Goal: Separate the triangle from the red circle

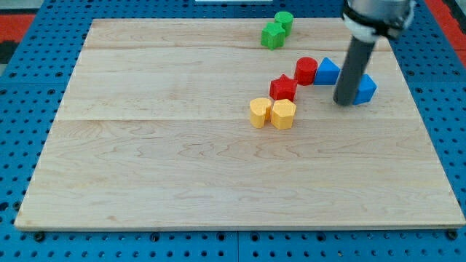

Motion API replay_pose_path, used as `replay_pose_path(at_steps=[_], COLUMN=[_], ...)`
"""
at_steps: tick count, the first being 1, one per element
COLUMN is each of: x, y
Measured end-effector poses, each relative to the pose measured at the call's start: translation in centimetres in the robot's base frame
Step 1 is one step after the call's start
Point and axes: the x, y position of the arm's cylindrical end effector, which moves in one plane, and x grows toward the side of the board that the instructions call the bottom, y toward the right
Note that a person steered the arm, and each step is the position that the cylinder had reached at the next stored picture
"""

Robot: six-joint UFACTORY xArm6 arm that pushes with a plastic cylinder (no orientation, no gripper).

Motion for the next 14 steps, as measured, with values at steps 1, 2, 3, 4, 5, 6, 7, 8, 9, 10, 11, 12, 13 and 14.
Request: replay_pose_path(at_steps=[1,2,3,4,5,6,7,8,9,10,11,12,13,14], x=[3.3,1.2,-2.8,-6.9,-9.9,-10.4,-12.3,-14.4,-13.7,-12.5,-9.4,-7.1,-6.9,-5.5], y=[3.6,4.8,4.8,4.8,3.5,2.6,3.0,-1.6,-5.4,-7.4,-6.8,-5.4,-4.7,0.3])
